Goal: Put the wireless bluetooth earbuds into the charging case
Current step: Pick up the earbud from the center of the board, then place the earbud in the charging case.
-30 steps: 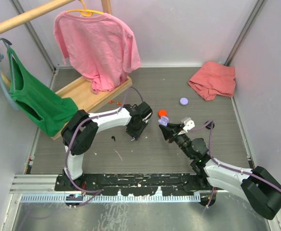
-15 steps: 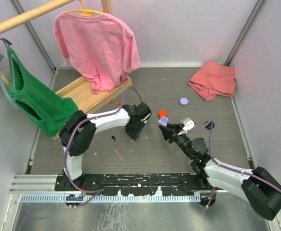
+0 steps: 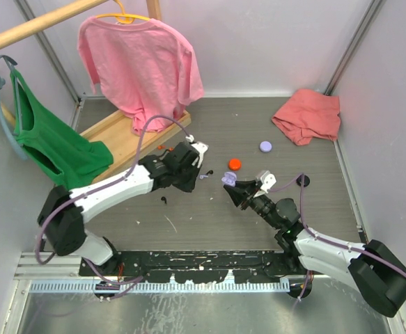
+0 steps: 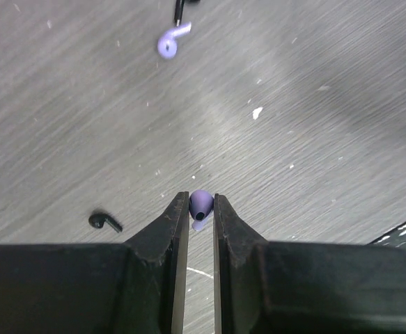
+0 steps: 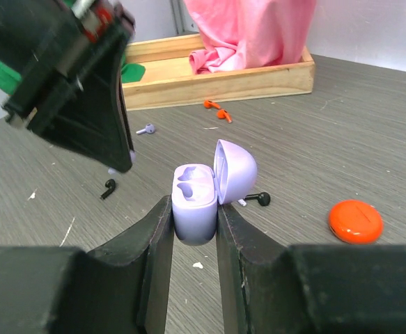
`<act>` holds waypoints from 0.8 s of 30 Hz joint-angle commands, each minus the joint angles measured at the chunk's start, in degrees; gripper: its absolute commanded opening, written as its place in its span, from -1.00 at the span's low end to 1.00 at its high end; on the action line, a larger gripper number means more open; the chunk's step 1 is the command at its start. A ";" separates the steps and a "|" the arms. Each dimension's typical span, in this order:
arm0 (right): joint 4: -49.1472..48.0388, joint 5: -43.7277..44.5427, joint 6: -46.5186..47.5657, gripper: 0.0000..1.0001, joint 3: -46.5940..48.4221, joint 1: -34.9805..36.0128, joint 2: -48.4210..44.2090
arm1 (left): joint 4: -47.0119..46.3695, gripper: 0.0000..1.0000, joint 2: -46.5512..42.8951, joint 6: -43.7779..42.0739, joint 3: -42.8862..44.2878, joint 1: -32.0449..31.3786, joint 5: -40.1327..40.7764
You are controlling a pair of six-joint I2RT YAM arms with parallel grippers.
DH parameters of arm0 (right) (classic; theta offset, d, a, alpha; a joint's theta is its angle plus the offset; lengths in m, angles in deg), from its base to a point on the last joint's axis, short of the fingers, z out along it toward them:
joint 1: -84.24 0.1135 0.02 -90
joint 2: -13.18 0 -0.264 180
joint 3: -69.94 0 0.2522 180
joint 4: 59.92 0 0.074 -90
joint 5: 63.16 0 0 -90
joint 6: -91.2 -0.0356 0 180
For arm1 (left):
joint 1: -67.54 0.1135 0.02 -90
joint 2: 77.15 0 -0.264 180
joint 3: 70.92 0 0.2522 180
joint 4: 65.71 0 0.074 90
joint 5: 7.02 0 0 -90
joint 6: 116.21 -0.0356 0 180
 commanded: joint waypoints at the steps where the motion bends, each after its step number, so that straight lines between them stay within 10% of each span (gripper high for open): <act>1: -3.39 -4.52 1.16 -0.97 2.43 0.23 -1.55 | -9.39 -0.74 -9.38 0.83 -2.84 -0.12 -0.09; 24: -18.26 -14.60 -0.79 -0.95 7.38 0.35 3.88 | -40.75 -0.65 -30.62 3.86 -15.43 -0.09 -15.40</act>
